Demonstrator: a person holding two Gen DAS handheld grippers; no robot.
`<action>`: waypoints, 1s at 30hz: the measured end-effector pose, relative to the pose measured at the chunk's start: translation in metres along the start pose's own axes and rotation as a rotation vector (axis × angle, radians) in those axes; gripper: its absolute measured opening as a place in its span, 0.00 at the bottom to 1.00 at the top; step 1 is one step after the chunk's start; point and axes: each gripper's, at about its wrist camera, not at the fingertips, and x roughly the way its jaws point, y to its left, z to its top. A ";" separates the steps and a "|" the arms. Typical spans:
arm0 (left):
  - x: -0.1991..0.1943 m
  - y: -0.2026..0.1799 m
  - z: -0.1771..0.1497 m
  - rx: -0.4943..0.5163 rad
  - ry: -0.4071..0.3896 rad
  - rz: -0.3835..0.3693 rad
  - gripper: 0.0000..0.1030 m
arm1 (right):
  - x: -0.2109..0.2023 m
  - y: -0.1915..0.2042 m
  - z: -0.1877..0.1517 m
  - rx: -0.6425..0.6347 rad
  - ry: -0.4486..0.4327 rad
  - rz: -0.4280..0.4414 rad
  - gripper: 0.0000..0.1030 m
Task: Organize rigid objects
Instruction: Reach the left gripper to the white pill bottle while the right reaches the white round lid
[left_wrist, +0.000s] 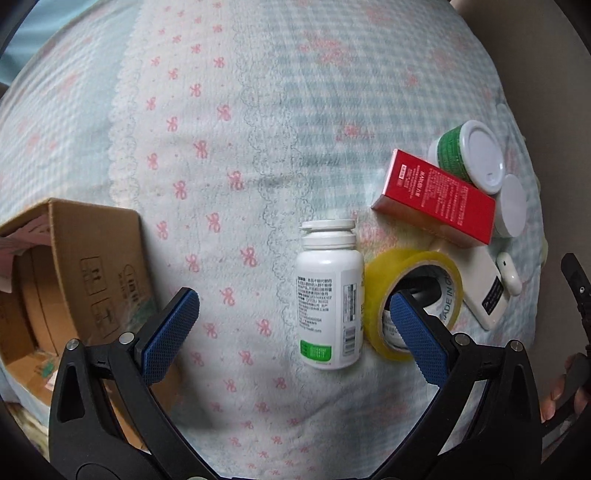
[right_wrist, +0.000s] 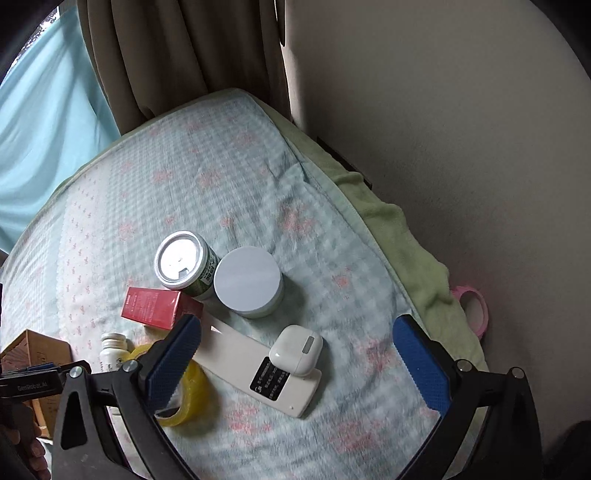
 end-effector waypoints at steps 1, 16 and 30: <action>0.007 -0.001 0.003 -0.003 0.012 0.004 0.99 | 0.009 0.002 -0.001 -0.009 0.005 -0.001 1.00; 0.054 0.001 0.011 -0.058 0.147 -0.005 0.88 | 0.082 0.035 -0.012 -0.231 -0.016 0.013 1.00; 0.050 -0.009 0.003 -0.020 0.158 -0.030 0.65 | 0.096 0.048 -0.010 -0.399 -0.071 0.042 0.74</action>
